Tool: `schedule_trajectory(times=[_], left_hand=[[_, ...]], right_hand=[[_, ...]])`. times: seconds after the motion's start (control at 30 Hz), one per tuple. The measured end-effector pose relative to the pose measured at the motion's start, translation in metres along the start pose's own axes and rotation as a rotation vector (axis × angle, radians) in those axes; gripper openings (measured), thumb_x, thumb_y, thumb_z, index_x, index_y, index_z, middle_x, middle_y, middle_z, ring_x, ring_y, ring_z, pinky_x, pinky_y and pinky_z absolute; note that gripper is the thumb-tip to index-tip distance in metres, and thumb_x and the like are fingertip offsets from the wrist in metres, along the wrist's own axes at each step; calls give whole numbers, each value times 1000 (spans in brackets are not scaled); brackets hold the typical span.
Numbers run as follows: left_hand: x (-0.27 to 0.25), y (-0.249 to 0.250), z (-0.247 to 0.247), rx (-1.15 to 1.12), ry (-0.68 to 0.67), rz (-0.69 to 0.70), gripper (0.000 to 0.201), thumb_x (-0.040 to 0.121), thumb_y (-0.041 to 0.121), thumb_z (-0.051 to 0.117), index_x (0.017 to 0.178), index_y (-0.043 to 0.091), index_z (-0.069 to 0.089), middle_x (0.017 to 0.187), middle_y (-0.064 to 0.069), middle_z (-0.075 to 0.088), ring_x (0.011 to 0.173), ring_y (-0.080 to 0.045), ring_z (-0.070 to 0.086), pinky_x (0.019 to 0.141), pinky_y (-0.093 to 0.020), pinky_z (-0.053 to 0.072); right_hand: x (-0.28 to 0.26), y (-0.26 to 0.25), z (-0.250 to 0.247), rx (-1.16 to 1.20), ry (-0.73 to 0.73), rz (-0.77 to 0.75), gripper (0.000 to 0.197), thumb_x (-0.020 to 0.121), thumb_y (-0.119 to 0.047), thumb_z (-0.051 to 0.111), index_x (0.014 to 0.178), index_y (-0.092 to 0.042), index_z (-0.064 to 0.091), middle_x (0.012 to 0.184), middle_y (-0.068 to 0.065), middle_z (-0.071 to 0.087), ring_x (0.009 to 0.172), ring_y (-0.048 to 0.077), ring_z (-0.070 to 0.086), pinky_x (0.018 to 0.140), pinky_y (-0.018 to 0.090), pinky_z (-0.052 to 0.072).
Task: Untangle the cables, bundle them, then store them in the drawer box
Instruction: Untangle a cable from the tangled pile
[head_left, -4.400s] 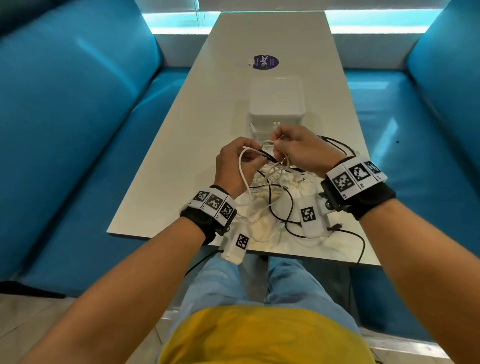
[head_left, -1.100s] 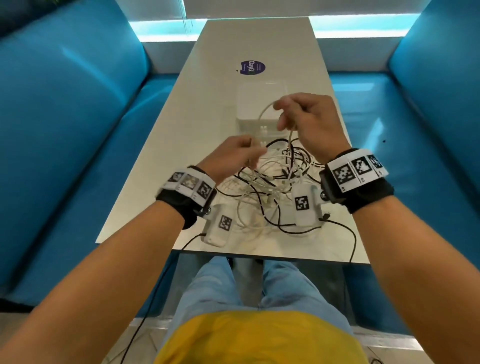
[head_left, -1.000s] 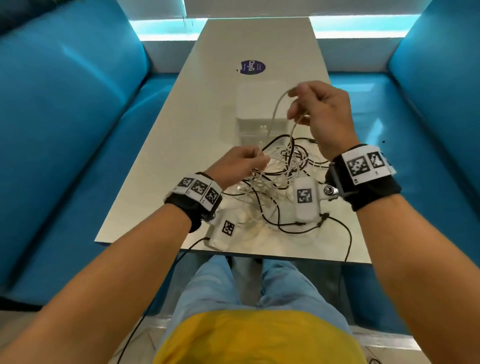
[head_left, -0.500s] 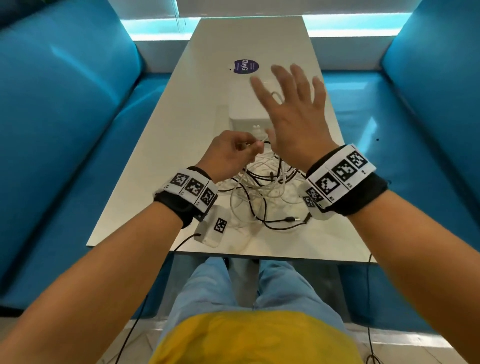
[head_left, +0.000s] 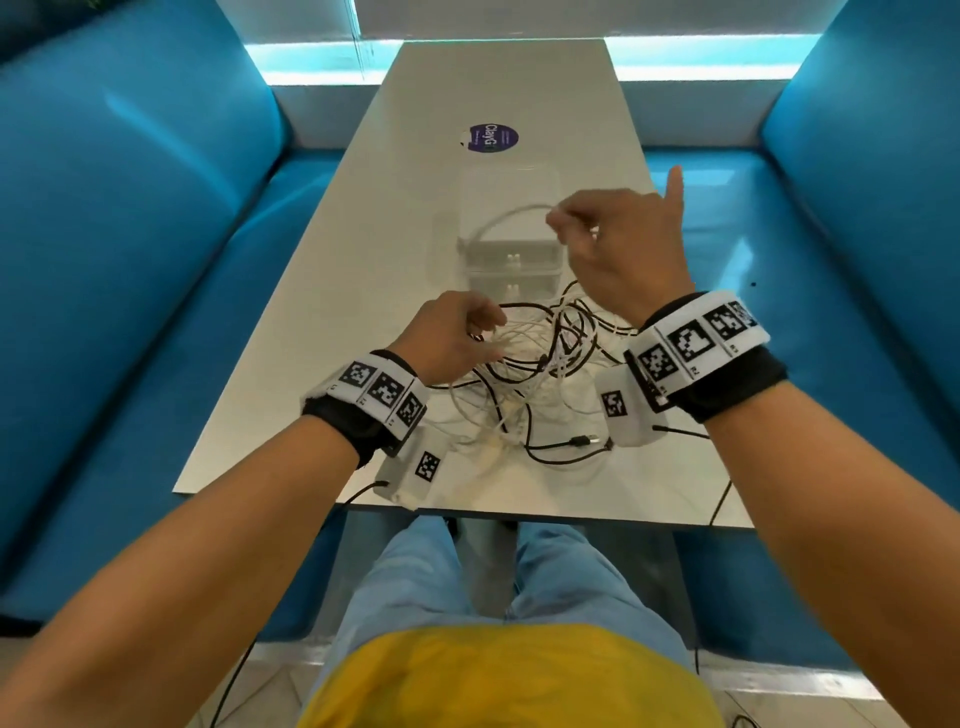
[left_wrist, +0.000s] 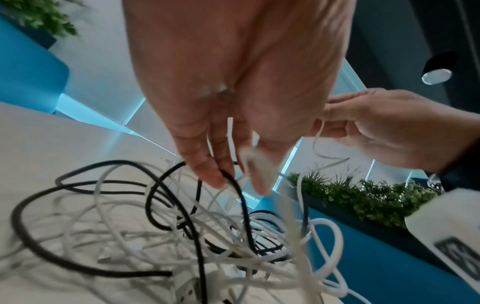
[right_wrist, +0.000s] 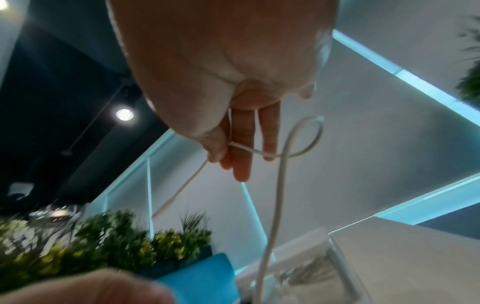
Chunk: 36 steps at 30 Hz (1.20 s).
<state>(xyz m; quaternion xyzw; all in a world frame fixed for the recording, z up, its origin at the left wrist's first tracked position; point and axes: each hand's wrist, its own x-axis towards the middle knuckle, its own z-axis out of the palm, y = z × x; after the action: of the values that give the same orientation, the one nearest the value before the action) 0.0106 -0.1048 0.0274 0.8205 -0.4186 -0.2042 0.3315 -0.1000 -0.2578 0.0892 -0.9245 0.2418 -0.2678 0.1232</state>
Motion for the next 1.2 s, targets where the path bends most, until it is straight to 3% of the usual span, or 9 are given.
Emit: schedule_trajectory(times=[0.13,0.23,0.4,0.5,0.6,0.83,0.97,1.1,1.2], left_hand=[[-3,0,-3,19,77,-13,16,80,8,72,93,17,70,89,2,70,79,-4,62,62,2,40],[-1,7,-13,38,214,7,12,83,10,69,87,22,70,75,7,68,71,-3,63,57,2,38],[-5,29,-32,-248,277,108,14,84,2,67,91,15,66,77,0,68,63,-13,68,57,-17,48],[-13,43,-44,-360,300,203,16,83,-2,67,95,10,65,79,-4,65,59,-14,65,53,-16,46],[-17,51,-61,-549,423,227,18,83,2,69,88,18,61,77,0,65,55,-12,62,49,-20,43],[-17,49,-59,-901,131,137,11,94,8,53,89,15,60,76,-2,73,59,-13,64,47,-19,44],[-11,38,-41,-1082,58,-70,31,101,33,39,93,15,63,81,-2,72,76,-16,69,63,-27,53],[-3,21,-11,-569,104,-3,10,94,17,58,97,18,68,90,2,71,83,-6,66,77,-25,52],[0,21,8,-303,135,72,5,87,21,69,91,20,71,81,10,70,67,8,59,71,-15,46]], right_hand=[[4,15,-6,-178,-35,164,37,96,-39,46,127,-21,55,122,4,63,122,29,51,117,56,-1],[-9,9,1,-86,-23,80,55,91,-31,56,142,-17,39,140,10,45,133,28,39,116,50,13],[-36,-14,27,103,-57,-217,43,86,-30,64,127,-20,59,125,9,52,121,25,46,102,41,34],[-28,-14,37,100,-181,-167,40,88,-39,62,126,-24,61,126,8,49,123,25,41,100,39,31],[-14,-7,39,172,-279,-69,26,92,-40,58,104,-23,72,112,2,49,115,23,44,99,38,34],[-11,-8,18,479,-384,-19,21,88,-27,67,107,-21,71,86,9,67,77,20,59,76,34,47],[-8,-8,16,623,-207,38,9,88,-14,67,89,-15,75,70,4,70,61,13,63,64,32,54],[-4,-16,4,869,-191,48,7,85,-6,70,91,-5,74,77,15,71,64,23,68,68,34,60],[-4,-21,0,950,-183,28,9,85,-6,70,92,-2,74,76,17,71,64,31,68,67,37,60]])
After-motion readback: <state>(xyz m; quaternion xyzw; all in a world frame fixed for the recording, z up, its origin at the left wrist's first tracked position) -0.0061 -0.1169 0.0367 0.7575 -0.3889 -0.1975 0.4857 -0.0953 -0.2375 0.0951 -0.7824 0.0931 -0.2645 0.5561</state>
